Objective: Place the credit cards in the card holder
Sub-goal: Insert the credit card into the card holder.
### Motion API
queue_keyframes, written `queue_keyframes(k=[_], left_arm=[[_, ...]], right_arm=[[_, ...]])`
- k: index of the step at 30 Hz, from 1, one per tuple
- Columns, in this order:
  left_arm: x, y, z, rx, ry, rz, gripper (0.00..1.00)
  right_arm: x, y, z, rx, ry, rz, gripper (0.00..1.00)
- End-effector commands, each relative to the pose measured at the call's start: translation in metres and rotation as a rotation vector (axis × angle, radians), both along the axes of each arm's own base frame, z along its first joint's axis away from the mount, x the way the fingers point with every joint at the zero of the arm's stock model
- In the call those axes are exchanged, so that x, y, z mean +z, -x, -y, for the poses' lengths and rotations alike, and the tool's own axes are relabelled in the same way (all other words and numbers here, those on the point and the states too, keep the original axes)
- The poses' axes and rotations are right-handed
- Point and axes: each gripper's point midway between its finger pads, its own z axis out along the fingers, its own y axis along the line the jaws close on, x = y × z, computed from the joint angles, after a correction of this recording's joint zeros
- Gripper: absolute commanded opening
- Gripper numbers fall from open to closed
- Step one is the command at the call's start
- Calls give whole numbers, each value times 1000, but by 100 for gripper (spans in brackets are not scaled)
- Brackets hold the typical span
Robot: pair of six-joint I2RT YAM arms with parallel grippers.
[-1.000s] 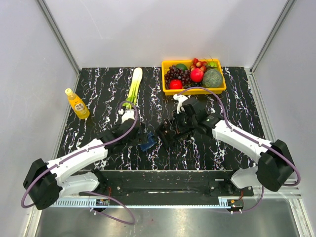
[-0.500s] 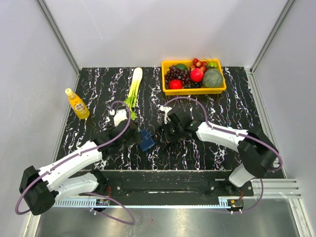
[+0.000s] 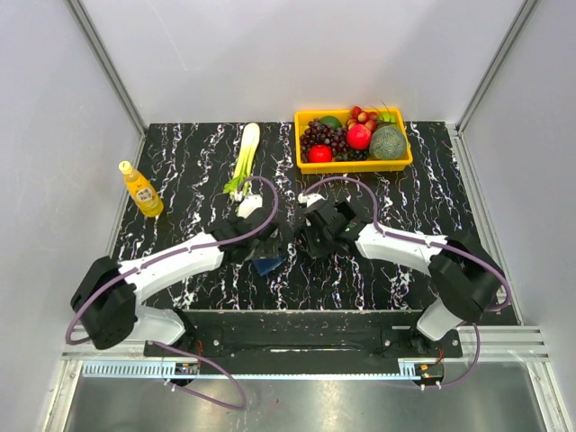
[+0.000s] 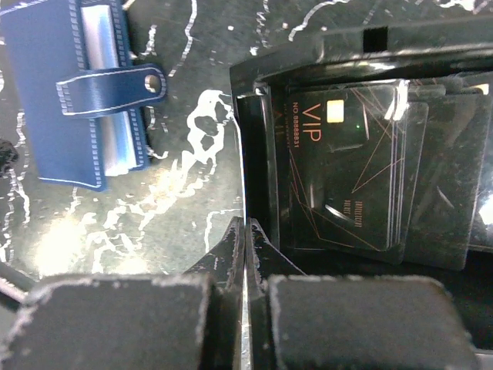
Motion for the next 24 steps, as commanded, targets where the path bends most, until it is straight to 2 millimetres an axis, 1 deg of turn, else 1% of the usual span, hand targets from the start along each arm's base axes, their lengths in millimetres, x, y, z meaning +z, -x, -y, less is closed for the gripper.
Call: queue_keyframes(k=[1, 6, 9, 13, 16, 22, 24], left_arm=[[15, -21, 27, -43, 23, 34, 99], [15, -32, 36, -51, -20, 14, 99], [11, -26, 41, -77, -16, -5, 99], [-7, -14, 41, -96, -8, -67, 99], [-17, -8, 44, -112, 8, -98, 98], [-34, -3, 49, -124, -12, -150, 96], [-36, -3, 51, -124, -9, -149, 96]], right_arm=[[-1, -10, 29, -75, 71, 48, 0], [14, -7, 25, -53, 12, 69, 0], [23, -7, 25, -69, -14, 82, 0], [28, -9, 29, -88, -35, 86, 0], [31, -9, 32, -97, -48, 85, 0], [35, -7, 34, -96, -73, 85, 0], [35, -6, 33, -90, -77, 79, 0]])
